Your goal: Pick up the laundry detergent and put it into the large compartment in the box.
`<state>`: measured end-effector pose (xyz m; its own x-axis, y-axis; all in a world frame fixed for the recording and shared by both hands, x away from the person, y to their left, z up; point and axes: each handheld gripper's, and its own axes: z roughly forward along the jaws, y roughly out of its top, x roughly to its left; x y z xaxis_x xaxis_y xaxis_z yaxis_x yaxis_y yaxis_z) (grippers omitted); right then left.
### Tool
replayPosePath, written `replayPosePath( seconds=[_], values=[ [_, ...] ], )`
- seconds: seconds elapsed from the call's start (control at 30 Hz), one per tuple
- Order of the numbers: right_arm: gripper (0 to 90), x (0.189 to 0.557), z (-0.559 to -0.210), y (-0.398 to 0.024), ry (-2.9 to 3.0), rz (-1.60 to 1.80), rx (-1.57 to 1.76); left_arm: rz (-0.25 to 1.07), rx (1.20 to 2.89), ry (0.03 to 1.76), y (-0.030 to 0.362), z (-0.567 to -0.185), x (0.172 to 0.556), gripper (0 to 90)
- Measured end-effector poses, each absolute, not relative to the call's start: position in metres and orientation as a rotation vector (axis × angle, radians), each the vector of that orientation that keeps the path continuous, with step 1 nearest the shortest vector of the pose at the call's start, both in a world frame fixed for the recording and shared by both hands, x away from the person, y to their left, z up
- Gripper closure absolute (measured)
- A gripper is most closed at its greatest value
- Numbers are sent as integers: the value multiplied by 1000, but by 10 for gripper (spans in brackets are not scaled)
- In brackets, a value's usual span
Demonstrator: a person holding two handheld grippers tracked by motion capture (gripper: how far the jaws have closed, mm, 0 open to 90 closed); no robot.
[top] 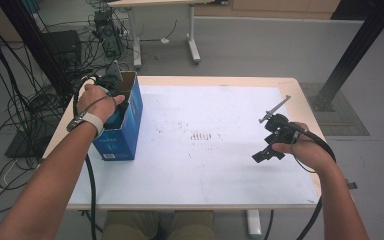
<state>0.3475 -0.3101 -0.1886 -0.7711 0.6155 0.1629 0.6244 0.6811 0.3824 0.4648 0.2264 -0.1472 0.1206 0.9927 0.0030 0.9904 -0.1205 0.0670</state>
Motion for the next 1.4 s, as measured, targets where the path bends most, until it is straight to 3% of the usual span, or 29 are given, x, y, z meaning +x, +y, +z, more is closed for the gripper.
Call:
replayPosePath(
  seconds=[0.97,1.4],
  values=[
    [84,346,-187,-311,-2863,-667,-1057,64,2308,2052,227,-148,465,381],
    [84,347,-186,-309,-2867,-661,-1051,73,2302,2053,230,-147,464,300]
  ],
)
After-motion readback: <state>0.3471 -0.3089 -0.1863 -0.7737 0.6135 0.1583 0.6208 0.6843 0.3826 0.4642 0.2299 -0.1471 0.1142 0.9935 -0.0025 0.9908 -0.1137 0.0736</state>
